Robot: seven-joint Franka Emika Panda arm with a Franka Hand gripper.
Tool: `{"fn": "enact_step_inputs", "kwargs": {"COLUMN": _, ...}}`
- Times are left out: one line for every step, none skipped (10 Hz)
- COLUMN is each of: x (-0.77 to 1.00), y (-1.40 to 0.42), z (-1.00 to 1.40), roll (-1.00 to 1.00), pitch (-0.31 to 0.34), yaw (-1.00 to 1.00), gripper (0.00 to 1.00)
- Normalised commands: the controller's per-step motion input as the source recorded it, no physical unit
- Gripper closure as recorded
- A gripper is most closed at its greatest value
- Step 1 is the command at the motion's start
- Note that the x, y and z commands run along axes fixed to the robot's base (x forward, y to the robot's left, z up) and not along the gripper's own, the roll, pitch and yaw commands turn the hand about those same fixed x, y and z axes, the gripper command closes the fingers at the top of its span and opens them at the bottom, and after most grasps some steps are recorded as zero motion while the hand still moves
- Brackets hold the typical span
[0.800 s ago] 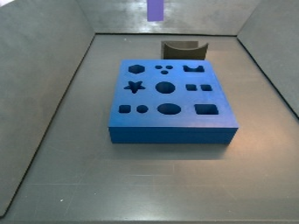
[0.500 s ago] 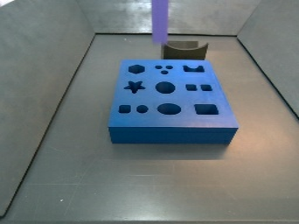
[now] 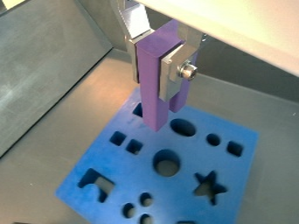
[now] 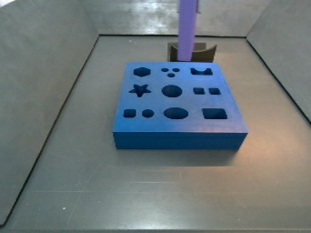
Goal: Insert the double-square object.
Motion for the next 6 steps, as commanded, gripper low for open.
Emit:
{"fn": "enact_step_inputs", "kwargs": {"x": 0.43, "y": 0.18, "z": -0.27, "roll": 0.0, "pitch": 0.0, "yaw": -0.84, "gripper": 1.0}}
{"fn": "enact_step_inputs", "kwargs": {"x": 0.37, "y": 0.15, "z": -0.29, "roll": 0.0, "pitch": 0.0, "yaw": -0.88, "gripper": 1.0}}
{"fn": "enact_step_inputs", "kwargs": {"x": 0.33, "y": 0.14, "z": -0.31, "roll": 0.0, "pitch": 0.0, "yaw": -0.91, "gripper": 1.0}}
{"fn": "enact_step_inputs", "kwargs": {"x": 0.31, "y": 0.13, "z": -0.32, "roll": 0.0, "pitch": 0.0, "yaw": -0.92, "gripper": 1.0}}
{"fn": "enact_step_inputs", "kwargs": {"x": 0.31, "y": 0.13, "z": -0.31, "roll": 0.0, "pitch": 0.0, "yaw": -0.92, "gripper": 1.0}}
{"fn": "enact_step_inputs", "kwargs": {"x": 0.31, "y": 0.13, "z": -0.31, "roll": 0.0, "pitch": 0.0, "yaw": -0.92, "gripper": 1.0}}
